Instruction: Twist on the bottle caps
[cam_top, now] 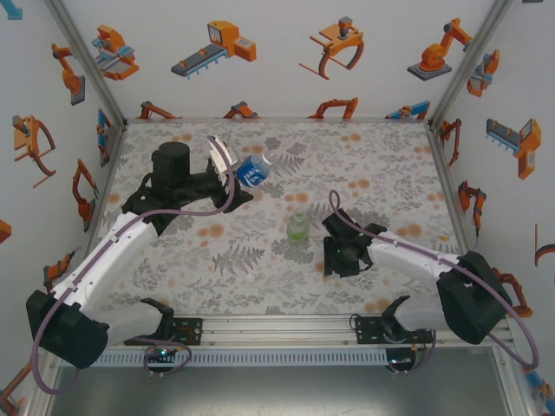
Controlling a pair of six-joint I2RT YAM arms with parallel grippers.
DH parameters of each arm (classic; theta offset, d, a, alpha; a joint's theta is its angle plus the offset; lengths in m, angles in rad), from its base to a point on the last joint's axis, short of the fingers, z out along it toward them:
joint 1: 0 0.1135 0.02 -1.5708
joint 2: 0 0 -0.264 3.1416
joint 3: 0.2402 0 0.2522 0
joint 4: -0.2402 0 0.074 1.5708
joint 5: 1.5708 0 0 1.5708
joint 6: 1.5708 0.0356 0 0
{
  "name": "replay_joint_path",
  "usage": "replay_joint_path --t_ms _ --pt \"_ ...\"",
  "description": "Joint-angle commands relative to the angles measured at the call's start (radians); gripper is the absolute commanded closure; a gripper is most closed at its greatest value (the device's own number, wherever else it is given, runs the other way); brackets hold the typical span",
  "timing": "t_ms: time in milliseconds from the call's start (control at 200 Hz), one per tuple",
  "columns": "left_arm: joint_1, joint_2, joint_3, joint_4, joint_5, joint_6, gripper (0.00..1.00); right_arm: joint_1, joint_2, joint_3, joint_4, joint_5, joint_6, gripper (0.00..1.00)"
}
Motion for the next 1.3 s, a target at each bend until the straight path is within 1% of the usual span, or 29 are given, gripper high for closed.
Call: replay_joint_path --t_ms 0,135,230,295,345,431,551,726,891,1106,1297 --pt "0.003 -0.009 -0.005 0.014 0.005 -0.014 0.70 0.008 -0.002 -0.012 0.006 -0.005 0.016 0.58" --pt "0.004 -0.008 -0.004 0.014 0.006 -0.014 0.70 0.007 -0.014 -0.013 -0.001 0.001 0.019 0.64" --pt "0.004 -0.008 -0.005 0.010 0.004 -0.007 0.70 0.005 -0.033 -0.009 -0.005 0.002 0.022 0.65" --pt "0.005 -0.013 -0.010 0.007 -0.023 0.005 0.69 -0.005 -0.056 -0.001 -0.015 0.001 0.021 0.66" --pt "0.007 -0.016 -0.014 0.010 -0.046 0.005 0.69 -0.028 -0.076 0.007 -0.016 -0.010 0.014 0.67" --pt "0.013 -0.020 -0.017 0.015 -0.049 0.006 0.69 -0.080 -0.100 0.035 -0.027 -0.033 -0.020 0.69" --pt "0.014 -0.015 -0.018 0.014 -0.049 0.008 0.69 -0.149 -0.085 0.120 -0.062 -0.032 -0.105 0.70" --pt "0.014 -0.009 -0.016 0.024 -0.034 -0.005 0.69 -0.233 0.047 0.272 -0.079 -0.051 -0.243 0.70" --pt "0.014 -0.009 -0.014 0.032 -0.009 -0.018 0.69 -0.279 0.232 0.443 -0.081 -0.054 -0.345 0.70" --pt "0.014 -0.017 -0.018 0.043 0.013 -0.025 0.69 -0.310 0.455 0.647 -0.094 -0.054 -0.430 0.70" --pt "0.014 -0.015 -0.025 0.047 0.010 -0.023 0.68 -0.327 0.580 0.736 -0.089 -0.066 -0.449 0.68"
